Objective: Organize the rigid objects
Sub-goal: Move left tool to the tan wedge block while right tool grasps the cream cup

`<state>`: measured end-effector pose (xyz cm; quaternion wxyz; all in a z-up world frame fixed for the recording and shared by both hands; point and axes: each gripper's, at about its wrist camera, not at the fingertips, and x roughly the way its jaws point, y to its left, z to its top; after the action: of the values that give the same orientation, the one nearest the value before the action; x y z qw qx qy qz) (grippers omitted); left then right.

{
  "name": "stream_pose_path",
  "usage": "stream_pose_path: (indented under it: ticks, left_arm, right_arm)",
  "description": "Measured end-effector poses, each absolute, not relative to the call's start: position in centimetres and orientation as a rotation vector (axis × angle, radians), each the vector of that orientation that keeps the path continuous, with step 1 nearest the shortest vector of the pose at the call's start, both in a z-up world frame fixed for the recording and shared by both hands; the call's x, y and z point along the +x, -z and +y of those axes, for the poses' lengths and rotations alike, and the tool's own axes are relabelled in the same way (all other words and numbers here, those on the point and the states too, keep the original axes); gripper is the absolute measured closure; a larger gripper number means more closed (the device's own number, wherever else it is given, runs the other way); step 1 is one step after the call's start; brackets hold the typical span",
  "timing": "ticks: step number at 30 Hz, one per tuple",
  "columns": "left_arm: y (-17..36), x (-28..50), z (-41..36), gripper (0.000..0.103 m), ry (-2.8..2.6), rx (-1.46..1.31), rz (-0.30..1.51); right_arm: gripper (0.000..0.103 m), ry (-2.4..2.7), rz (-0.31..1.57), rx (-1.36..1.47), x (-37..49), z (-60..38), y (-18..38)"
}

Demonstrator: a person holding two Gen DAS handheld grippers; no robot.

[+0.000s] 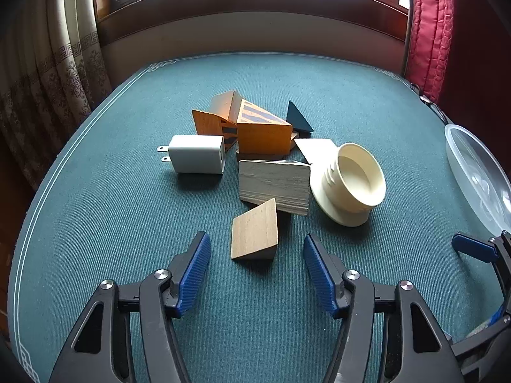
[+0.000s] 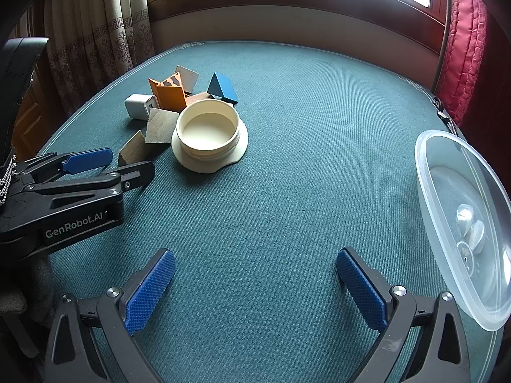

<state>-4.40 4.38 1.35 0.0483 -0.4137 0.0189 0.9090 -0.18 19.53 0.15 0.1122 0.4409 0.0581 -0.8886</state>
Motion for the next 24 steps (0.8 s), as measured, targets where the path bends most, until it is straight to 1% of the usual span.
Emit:
stream_pose_path:
  ticks: [3, 5, 10, 13, 24]
  left_arm:
    - [-1.4, -4.5, 4.3, 0.054, -2.772, -1.247, 0.050]
    - [-1.3, -4.4, 4.2, 0.058, -2.773, -1.243, 0.042]
    - [-1.4, -4.4, 3.4, 0.075, -2.784, -1.237, 0.003]
    - [-1.4, -4.2, 2.9, 0.076, -2.774, -1.231, -0.028]
    - [-1.5, -3.0, 2.5, 0.077, -2.770, -1.239, -0.010]
  right_arm:
    - [0.000, 2.607, 0.171, 1.295, -0.2, 19.6, -0.2]
    - [0.000, 2.607, 0.171, 1.295, -0.2, 19.6, -0.2]
    - [0.000, 2.609, 0.178, 1.299, -0.2, 19.5, -0.3]
    - [0.000, 2.609, 0.183, 1.306, -0.2, 19.3, -0.5]
    - [0.000, 2.611, 0.186, 1.308, -0.1, 19.2, -0.5]
